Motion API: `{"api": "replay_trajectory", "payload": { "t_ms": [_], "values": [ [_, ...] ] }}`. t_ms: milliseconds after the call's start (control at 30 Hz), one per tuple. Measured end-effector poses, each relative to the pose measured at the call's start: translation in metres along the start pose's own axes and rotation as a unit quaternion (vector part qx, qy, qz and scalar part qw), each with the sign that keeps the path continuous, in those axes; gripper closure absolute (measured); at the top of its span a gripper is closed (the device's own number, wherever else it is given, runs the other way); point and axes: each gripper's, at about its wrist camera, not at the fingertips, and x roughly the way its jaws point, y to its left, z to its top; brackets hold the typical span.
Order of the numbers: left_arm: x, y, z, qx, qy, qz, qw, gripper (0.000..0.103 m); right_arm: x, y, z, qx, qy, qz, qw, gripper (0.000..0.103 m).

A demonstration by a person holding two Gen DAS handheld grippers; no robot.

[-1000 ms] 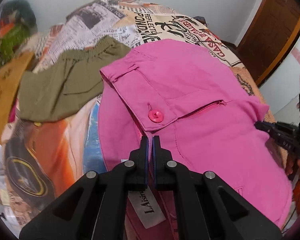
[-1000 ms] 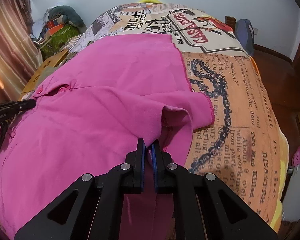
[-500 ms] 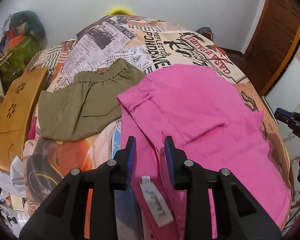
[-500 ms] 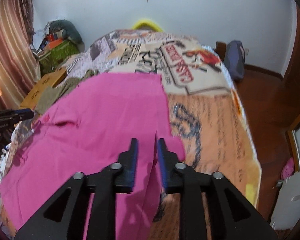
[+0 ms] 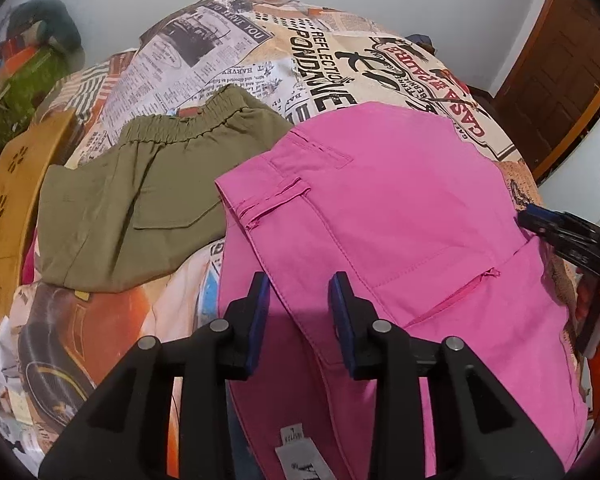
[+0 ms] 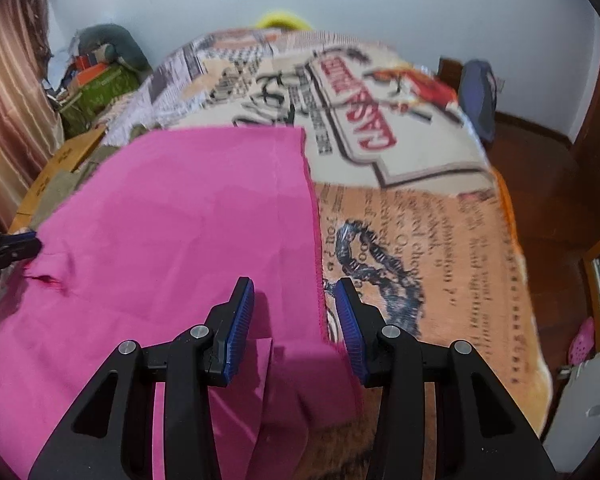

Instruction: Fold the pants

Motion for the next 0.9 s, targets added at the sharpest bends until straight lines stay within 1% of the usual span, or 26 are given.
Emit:
{"api": "replay_trajectory", "payload": {
  "t_ms": [100,167,233,267,300,333,367,467,500,667,767,800,833,867,900],
  "values": [
    [0.003,-0.003,0.001,0.011,-0.005,0.001,0.9999,0.071,0.004,0.002,-0.001,-0.004,-0.01,0.012,1.0,0.063],
    [0.006,-0.005,0.001,0.021,-0.002,-0.004,0.9998,0.075,0.003,0.005,-0.002,-0.016,-0.01,0.011,1.0,0.069],
    [0.006,-0.007,0.003,0.024,-0.003,-0.005,0.9997,0.081,0.003,0.007,-0.003,-0.024,-0.01,0.008,1.0,0.097],
    [0.006,-0.008,0.004,0.025,-0.003,-0.003,0.9997,0.083,0.003,0.008,-0.003,-0.029,-0.012,0.002,1.0,0.097],
    [0.006,-0.01,0.005,0.028,-0.003,-0.008,0.9996,0.097,0.002,0.009,-0.003,-0.036,-0.016,-0.004,0.999,0.098],
    [0.006,-0.012,0.005,0.03,-0.002,-0.014,0.9995,0.098,0.001,0.01,-0.004,-0.042,-0.02,-0.014,0.999,0.099],
    [0.005,-0.016,0.006,0.038,-0.005,-0.004,0.9993,0.098,0.001,0.011,-0.004,-0.047,-0.022,-0.019,0.998,0.099],
    [0.002,-0.031,0.004,0.073,-0.018,0.013,0.9971,0.098,0.0,0.01,-0.007,-0.061,-0.021,-0.038,0.997,0.099],
    [0.002,-0.032,0.004,0.077,-0.017,0.014,0.9968,0.098,0.0,0.009,-0.007,-0.063,-0.019,-0.041,0.997,0.1],
    [0.001,-0.024,0.011,0.061,-0.019,0.014,0.9979,0.097,-0.003,0.001,-0.011,-0.059,-0.013,-0.053,0.997,0.1],
    [0.004,-0.022,0.01,0.056,-0.01,0.012,0.9983,0.095,-0.003,-0.001,-0.011,-0.051,-0.009,-0.051,0.997,0.1],
    [0.004,-0.022,0.009,0.06,-0.008,0.018,0.998,0.091,-0.003,0.0,-0.011,-0.054,-0.009,-0.052,0.997,0.099],
    [0.001,-0.023,0.008,0.064,-0.008,0.028,0.9975,0.082,-0.004,0.0,-0.01,-0.053,-0.009,-0.051,0.997,0.099],
    [-0.003,-0.022,0.007,0.065,-0.01,0.038,0.9971,0.076,-0.006,-0.001,-0.01,-0.047,-0.007,-0.047,0.998,0.098],
    [-0.006,-0.021,0.007,0.063,-0.013,0.042,0.997,0.064,-0.009,-0.001,-0.009,-0.041,-0.004,-0.044,0.998,0.097]
  ]
}}
